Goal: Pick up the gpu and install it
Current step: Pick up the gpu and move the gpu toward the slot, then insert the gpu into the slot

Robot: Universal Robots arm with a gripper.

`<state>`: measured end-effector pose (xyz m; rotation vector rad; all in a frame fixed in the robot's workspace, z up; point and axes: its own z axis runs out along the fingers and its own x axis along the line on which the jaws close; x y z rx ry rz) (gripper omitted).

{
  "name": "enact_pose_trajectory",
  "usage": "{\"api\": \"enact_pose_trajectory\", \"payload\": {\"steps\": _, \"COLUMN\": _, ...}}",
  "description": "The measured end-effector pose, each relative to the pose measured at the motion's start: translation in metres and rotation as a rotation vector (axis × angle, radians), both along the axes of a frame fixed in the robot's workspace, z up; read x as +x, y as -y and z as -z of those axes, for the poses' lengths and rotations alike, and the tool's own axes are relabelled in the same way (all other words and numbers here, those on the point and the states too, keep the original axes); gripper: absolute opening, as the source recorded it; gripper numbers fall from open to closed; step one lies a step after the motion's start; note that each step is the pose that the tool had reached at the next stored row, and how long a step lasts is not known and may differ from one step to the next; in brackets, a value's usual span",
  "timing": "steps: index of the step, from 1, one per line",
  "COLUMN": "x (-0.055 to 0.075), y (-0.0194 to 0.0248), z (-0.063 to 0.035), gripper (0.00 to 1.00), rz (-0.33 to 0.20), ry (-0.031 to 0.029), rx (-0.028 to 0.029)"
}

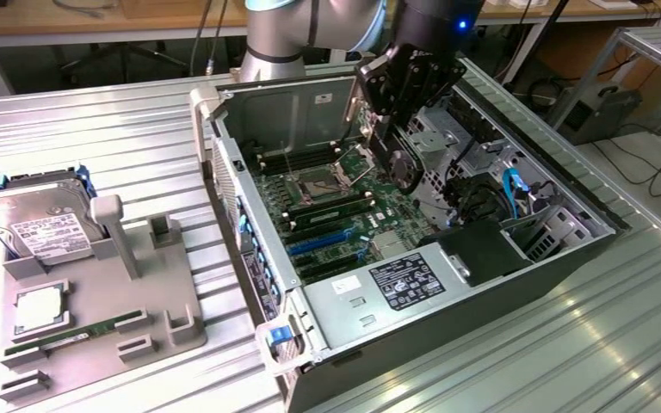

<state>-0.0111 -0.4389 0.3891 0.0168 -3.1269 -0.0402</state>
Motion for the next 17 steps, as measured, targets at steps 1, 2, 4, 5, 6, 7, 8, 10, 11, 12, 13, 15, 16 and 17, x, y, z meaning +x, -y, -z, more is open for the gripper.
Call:
{"api": "enact_pose_trajectory", "payload": {"steps": 1, "x": 0.0000, "y": 0.0000, "z": 0.0000, "gripper": 0.26, "rz": 0.000, "ry": 0.0000, "rx": 0.0000}}
{"api": "enact_pose_trajectory", "payload": {"steps": 2, "x": 0.0000, "y": 0.0000, "z": 0.0000, "gripper": 0.26, "rz": 0.000, "ry": 0.0000, "rx": 0.0000}}
{"api": "enact_pose_trajectory", "payload": {"steps": 4, "x": 0.0000, "y": 0.0000, "z": 0.0000, "gripper": 0.26, "rz": 0.000, "ry": 0.0000, "rx": 0.0000}}
{"api": "enact_pose_trajectory", "payload": {"steps": 5, "x": 0.0000, "y": 0.0000, "z": 0.0000, "gripper": 0.26, "rz": 0.000, "ry": 0.0000, "rx": 0.0001}}
{"api": "enact_pose_trajectory", "payload": {"steps": 6, "x": 0.0000, "y": 0.0000, "z": 0.0000, "gripper": 0.26, "rz": 0.000, "ry": 0.0000, "rx": 0.0000}}
{"api": "enact_pose_trajectory", "payload": {"steps": 7, "x": 0.0000, "y": 0.0000, "z": 0.0000, "gripper": 0.26, "rz": 0.000, "ry": 0.0000, "rx": 0.0000}}
{"api": "enact_pose_trajectory", "payload": {"steps": 8, "x": 0.0000, "y": 0.0000, "z": 0.0000, "gripper": 0.26, "rz": 0.000, "ry": 0.0000, "rx": 0.0001}}
{"api": "enact_pose_trajectory", "payload": {"steps": 10, "x": 0.0000, "y": 0.0000, "z": 0.0000, "gripper": 0.26, "rz": 0.000, "ry": 0.0000, "rx": 0.0000}}
{"api": "enact_pose_trajectory", "payload": {"steps": 11, "x": 0.0000, "y": 0.0000, "z": 0.0000, "gripper": 0.26, "rz": 0.000, "ry": 0.0000, "rx": 0.0001}}
{"api": "enact_pose_trajectory", "payload": {"steps": 12, "x": 0.0000, "y": 0.0000, "z": 0.0000, "gripper": 0.26, "rz": 0.000, "ry": 0.0000, "rx": 0.0001}}
{"api": "enact_pose_trajectory", "payload": {"steps": 13, "x": 0.0000, "y": 0.0000, "z": 0.0000, "gripper": 0.26, "rz": 0.000, "ry": 0.0000, "rx": 0.0001}}
{"api": "enact_pose_trajectory", "payload": {"steps": 15, "x": 0.0000, "y": 0.0000, "z": 0.0000, "gripper": 0.26, "rz": -0.006, "ry": 0.0004, "rx": 0.0001}}
{"api": "enact_pose_trajectory", "payload": {"steps": 16, "x": 0.0000, "y": 0.0000, "z": 0.0002, "gripper": 0.26, "rz": -0.035, "ry": 0.0007, "rx": 0.0001}}
{"api": "enact_pose_trajectory", "payload": {"steps": 17, "x": 0.0000, "y": 0.0000, "z": 0.0002, "gripper": 0.26, "rz": -0.066, "ry": 0.0007, "rx": 0.0001}}
